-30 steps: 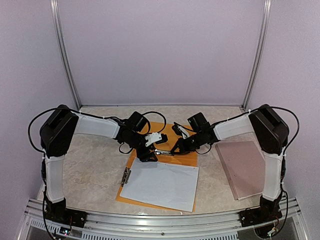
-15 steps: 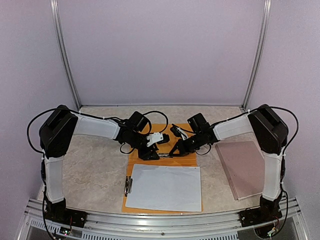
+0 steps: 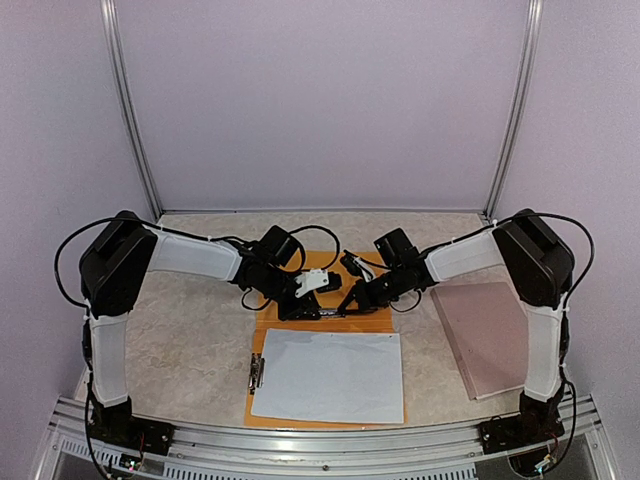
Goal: Put the files into the folder
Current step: Open the spring clip on the folder at the center of the board.
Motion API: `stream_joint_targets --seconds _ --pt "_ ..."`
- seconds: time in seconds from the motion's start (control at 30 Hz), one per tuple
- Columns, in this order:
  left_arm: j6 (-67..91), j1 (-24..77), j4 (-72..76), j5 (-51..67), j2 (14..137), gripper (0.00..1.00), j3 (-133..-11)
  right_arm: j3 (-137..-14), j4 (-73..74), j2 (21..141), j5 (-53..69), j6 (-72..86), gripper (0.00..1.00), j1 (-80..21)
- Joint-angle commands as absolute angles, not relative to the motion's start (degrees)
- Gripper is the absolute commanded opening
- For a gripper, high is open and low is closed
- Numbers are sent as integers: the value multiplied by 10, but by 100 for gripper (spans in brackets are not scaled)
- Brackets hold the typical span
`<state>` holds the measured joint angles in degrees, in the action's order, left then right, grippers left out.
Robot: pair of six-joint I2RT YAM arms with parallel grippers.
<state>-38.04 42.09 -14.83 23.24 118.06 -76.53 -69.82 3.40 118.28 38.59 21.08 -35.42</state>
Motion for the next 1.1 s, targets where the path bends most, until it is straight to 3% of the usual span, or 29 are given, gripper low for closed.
stream_joint_targets --seconds 0.0,0.3,0.43,1.07 --pt "-383 419 -155 226 1192 25 -748 -693 37 1205 369 209 0 -348" --pt "-400 414 -185 224 1204 27 -752 -709 65 1226 341 178 0 -336" --pt "-409 414 -200 225 1210 17 -753 -711 70 1238 332 169 0 -336" --pt "-442 427 -222 232 1219 4 -755 -734 83 1264 297 135 0 -331"
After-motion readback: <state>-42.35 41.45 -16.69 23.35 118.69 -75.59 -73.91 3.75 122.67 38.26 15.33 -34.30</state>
